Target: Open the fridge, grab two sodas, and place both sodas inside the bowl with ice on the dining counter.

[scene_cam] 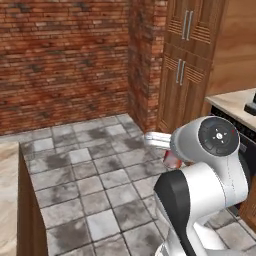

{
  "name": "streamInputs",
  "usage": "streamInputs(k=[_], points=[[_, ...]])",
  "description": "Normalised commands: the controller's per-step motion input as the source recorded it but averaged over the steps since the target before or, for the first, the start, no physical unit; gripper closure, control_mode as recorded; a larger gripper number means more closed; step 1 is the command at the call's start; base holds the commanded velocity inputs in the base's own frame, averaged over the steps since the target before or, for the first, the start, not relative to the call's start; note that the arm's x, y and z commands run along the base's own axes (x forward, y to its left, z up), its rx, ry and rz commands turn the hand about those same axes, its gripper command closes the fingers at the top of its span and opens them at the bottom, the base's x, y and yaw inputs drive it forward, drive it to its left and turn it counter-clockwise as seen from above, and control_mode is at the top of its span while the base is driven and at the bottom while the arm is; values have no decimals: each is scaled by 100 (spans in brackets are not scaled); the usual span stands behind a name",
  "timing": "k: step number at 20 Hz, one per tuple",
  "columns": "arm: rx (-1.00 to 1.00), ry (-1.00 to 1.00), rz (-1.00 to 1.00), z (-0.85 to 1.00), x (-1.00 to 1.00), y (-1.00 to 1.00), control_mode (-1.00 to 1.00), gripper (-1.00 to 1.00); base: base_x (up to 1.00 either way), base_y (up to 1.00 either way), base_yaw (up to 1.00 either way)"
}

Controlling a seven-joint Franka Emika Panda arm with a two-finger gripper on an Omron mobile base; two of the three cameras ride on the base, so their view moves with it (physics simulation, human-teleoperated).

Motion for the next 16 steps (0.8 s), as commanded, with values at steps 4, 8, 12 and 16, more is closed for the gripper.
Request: streamInputs(k=[4,8,12,16], points=[[0,0,0,0,0,0,100,100,92,-19,53],[0,0,0,0,0,0,100,100,92,-23,51],[0,0,0,0,0,0,100,100,90,-27,50],[0,0,0,0,0,0,100,100,89,-31,49]])
